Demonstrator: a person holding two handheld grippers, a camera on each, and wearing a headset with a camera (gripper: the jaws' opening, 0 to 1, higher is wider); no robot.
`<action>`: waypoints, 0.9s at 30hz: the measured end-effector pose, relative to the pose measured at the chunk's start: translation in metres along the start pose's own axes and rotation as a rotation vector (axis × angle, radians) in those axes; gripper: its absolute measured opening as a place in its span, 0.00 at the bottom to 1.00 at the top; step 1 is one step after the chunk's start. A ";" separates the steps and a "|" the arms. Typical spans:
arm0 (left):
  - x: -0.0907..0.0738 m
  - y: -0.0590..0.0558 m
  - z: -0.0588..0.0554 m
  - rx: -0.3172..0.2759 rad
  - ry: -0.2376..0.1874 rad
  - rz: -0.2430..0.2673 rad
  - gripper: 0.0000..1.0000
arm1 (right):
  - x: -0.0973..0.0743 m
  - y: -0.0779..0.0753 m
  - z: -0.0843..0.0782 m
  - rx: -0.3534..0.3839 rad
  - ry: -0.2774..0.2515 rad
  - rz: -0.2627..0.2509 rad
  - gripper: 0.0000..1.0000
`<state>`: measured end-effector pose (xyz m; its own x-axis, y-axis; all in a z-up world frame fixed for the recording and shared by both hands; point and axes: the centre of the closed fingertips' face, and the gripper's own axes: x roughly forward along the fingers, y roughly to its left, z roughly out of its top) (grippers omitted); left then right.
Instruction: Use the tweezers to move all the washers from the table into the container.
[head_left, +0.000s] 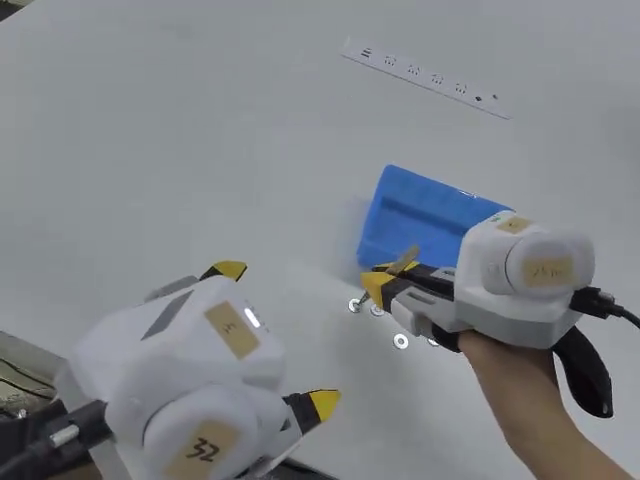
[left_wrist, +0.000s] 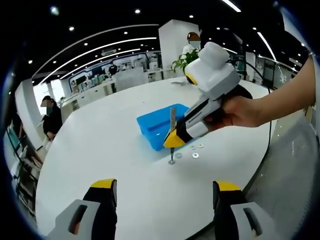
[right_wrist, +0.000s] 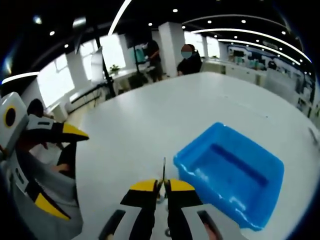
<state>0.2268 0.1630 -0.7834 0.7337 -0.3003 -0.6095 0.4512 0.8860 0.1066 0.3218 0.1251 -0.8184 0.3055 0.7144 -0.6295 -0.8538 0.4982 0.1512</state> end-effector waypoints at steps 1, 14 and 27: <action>0.000 0.000 0.000 0.003 0.001 0.001 0.80 | 0.001 0.000 -0.001 -0.002 0.002 0.001 0.04; -0.001 0.000 -0.001 0.029 0.013 0.008 0.79 | 0.000 0.002 -0.006 -0.036 0.000 -0.026 0.03; -0.002 0.005 0.000 0.040 -0.003 0.036 0.79 | -0.004 0.008 0.001 -0.069 0.020 -0.028 0.02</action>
<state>0.2272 0.1677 -0.7816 0.7510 -0.2695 -0.6027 0.4444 0.8815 0.1595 0.3138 0.1270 -0.8137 0.3217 0.6900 -0.6483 -0.8722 0.4824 0.0805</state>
